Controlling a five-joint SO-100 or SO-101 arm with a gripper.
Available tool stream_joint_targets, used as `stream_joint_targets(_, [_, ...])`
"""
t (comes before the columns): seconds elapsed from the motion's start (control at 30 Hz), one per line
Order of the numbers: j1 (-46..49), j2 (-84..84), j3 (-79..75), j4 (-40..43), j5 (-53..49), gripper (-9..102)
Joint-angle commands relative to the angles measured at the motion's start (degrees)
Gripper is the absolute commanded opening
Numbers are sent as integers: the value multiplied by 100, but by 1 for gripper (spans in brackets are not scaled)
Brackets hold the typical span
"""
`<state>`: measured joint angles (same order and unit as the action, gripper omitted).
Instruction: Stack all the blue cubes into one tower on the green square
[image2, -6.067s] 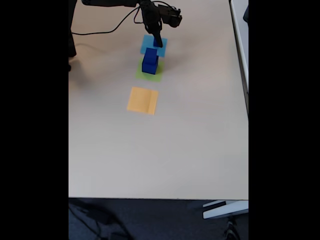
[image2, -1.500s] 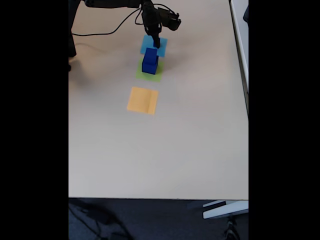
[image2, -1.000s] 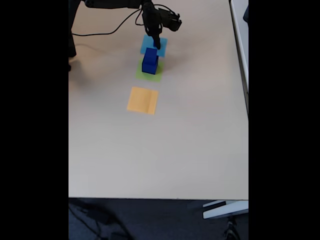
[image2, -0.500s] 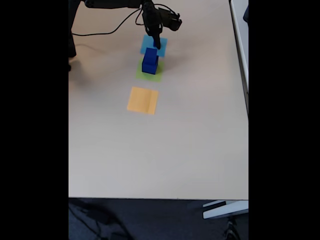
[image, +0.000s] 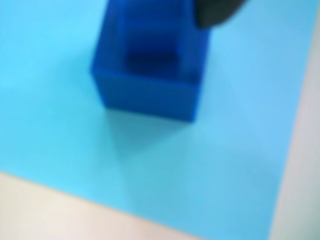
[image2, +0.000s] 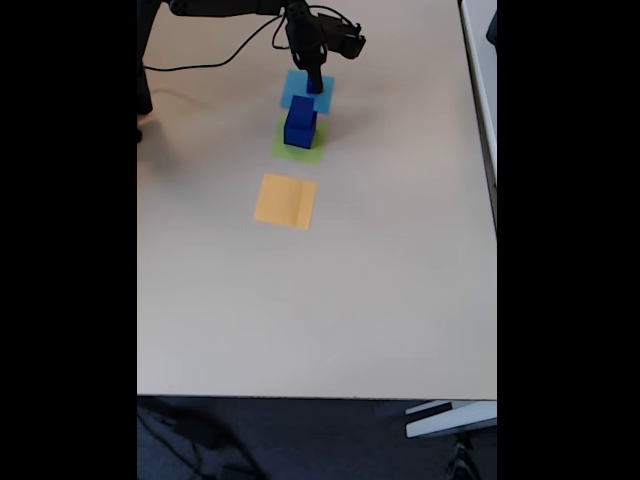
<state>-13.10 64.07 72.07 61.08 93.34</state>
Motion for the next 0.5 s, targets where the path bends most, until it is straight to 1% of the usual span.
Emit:
stream_joint_targets(0.0, [44,413,-352,-26,-35,19])
stream_joint_targets(0.27, [44,343,-360,-26,9,13])
stream_joint_targets(0.47, [44,237,-422,-26,18,13])
